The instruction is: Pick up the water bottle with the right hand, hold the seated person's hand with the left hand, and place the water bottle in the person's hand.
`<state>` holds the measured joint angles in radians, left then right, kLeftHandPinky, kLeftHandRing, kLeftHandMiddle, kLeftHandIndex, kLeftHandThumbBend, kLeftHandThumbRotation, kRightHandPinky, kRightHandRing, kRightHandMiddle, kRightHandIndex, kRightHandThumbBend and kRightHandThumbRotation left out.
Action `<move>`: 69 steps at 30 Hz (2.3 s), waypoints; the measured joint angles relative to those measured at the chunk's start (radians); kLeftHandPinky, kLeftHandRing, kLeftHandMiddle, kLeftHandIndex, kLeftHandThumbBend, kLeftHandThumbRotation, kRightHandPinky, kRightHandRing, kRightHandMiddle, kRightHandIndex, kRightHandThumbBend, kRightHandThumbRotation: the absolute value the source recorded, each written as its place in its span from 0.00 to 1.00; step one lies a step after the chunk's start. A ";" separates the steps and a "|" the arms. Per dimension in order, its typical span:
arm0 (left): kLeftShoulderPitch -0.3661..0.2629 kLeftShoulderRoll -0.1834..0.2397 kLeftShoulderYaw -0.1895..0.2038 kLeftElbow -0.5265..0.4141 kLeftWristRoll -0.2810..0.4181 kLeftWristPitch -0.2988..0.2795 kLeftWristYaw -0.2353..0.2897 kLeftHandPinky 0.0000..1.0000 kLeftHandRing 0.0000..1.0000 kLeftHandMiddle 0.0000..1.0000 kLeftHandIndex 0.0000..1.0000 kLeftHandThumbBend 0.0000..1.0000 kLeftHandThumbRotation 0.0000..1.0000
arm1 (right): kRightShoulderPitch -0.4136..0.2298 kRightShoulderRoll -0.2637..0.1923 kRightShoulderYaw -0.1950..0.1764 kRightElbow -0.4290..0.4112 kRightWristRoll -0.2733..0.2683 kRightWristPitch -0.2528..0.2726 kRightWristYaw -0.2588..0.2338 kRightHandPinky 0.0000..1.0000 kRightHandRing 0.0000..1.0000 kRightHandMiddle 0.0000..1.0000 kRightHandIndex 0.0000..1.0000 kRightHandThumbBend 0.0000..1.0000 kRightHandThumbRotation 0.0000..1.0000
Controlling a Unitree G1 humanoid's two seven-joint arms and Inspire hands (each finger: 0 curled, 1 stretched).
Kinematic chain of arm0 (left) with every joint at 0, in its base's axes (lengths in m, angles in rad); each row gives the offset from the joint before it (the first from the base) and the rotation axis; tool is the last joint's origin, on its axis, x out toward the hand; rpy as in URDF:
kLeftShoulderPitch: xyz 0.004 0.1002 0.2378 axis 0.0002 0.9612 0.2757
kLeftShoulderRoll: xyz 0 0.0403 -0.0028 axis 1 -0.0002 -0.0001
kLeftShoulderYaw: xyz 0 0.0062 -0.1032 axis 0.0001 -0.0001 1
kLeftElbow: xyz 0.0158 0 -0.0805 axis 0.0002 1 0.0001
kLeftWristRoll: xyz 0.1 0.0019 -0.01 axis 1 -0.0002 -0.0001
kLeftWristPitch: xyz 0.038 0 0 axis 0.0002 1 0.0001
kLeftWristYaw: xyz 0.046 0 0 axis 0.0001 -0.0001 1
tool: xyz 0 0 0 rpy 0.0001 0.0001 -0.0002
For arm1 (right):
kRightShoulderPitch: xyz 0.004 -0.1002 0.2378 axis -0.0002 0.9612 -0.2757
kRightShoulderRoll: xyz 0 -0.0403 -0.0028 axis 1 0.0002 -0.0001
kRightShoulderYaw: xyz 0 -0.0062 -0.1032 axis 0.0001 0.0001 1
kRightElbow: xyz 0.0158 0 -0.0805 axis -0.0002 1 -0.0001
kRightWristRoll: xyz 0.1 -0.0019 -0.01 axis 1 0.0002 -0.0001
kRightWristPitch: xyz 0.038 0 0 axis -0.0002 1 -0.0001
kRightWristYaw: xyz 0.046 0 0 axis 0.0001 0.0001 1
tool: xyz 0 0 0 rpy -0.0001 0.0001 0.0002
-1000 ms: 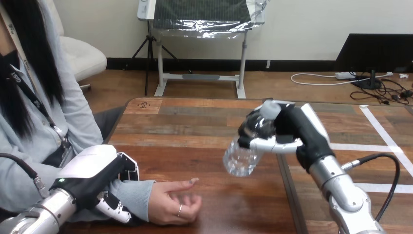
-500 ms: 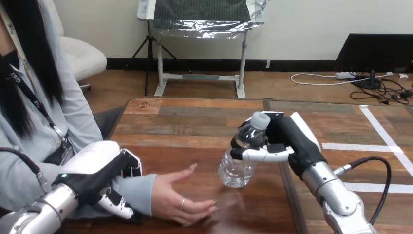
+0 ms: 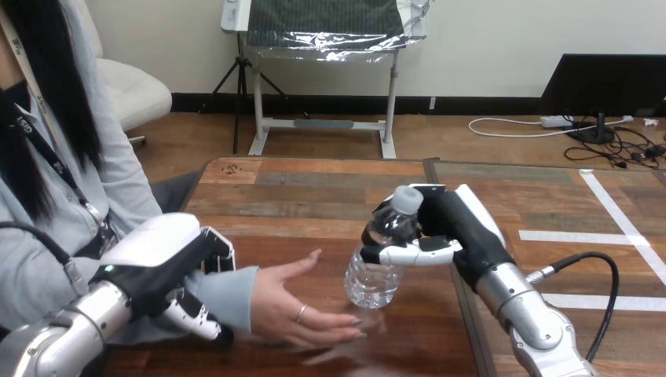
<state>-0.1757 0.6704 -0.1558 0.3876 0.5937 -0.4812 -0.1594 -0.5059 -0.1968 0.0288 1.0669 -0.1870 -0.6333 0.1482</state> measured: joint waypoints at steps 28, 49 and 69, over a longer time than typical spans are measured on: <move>-0.133 -0.042 -0.033 -0.001 0.006 0.023 -0.052 0.21 0.27 0.33 0.34 0.90 0.00 | -0.013 0.008 0.015 0.006 -0.031 -0.009 -0.018 0.31 0.36 0.43 0.48 0.82 0.00; -0.194 -0.067 -0.058 -0.001 0.011 0.023 -0.073 0.22 0.28 0.34 0.35 0.89 0.00 | -0.007 0.045 0.022 -0.100 -0.004 -0.037 0.032 0.29 0.32 0.40 0.47 0.82 0.00; -0.196 -0.065 -0.058 -0.001 0.011 0.025 -0.073 0.24 0.30 0.36 0.36 0.88 0.00 | 0.076 0.044 0.041 -0.287 0.041 -0.010 0.071 0.27 0.31 0.40 0.46 0.82 0.00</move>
<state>-0.3716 0.6059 -0.2138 0.3865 0.6046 -0.4564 -0.2324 -0.4295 -0.1527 0.0697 0.7803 -0.1465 -0.6430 0.2192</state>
